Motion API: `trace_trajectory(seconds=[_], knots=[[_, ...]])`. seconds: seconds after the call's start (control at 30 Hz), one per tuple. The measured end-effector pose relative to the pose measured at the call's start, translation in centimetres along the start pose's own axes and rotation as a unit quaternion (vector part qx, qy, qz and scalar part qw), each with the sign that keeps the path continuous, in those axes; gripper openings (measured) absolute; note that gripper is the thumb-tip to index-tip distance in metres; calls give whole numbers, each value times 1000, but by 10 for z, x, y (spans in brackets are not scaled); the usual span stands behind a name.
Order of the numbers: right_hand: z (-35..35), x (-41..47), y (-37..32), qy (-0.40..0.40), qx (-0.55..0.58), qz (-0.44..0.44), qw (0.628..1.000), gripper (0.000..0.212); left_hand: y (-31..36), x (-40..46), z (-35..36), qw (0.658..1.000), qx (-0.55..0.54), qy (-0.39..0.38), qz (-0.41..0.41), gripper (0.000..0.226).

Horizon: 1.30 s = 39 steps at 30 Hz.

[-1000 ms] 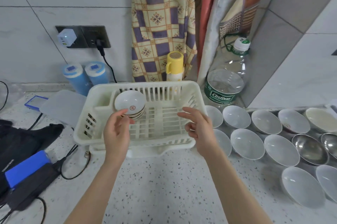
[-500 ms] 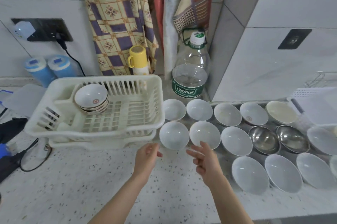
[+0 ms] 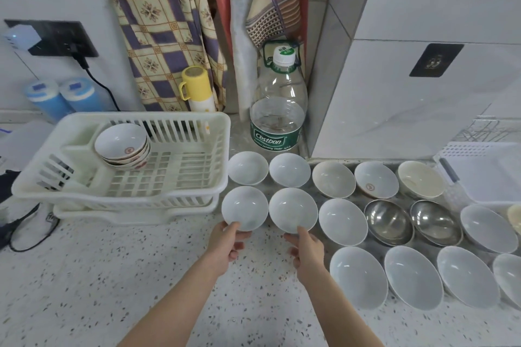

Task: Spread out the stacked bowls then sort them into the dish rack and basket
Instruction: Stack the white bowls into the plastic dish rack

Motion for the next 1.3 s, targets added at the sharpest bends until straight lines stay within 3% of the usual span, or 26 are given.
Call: trace_trajectory(seconds=[0.17, 0.43, 0.63, 0.87, 1.13, 1.3], knots=[[0, 0, -2, 28, 28, 15, 999, 16, -1, -2, 0, 999, -36, -22, -8, 23], [9, -19, 1, 45, 75, 22, 996, 10, -13, -23, -37, 999, 33, 17, 10, 20], [28, -48, -11, 34, 87, -25, 995, 14, -13, -44, -77, 989, 129, 37, 63, 20], [73, -90, -64, 1, 98, -122, 988, 10, 28, -81, -104, 960, 244, -10, 137, 21], [113, -124, -116, -24, 95, -240, 966, 15, 87, -115, -154, 973, 135, -47, 183, 26], [147, -130, -126, -32, 77, -288, 954, 24, 117, -106, -205, 974, 52, 6, 221, 25]])
Point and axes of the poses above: each hand's wrist, its own x-axis towards the middle knuckle, its own z-axis out of the palm, y = z × x, the point moved 6 cm from there along x, towards the middle knuckle, and after that the axes turned 9 degrees about -z, right-handed, at the moved point
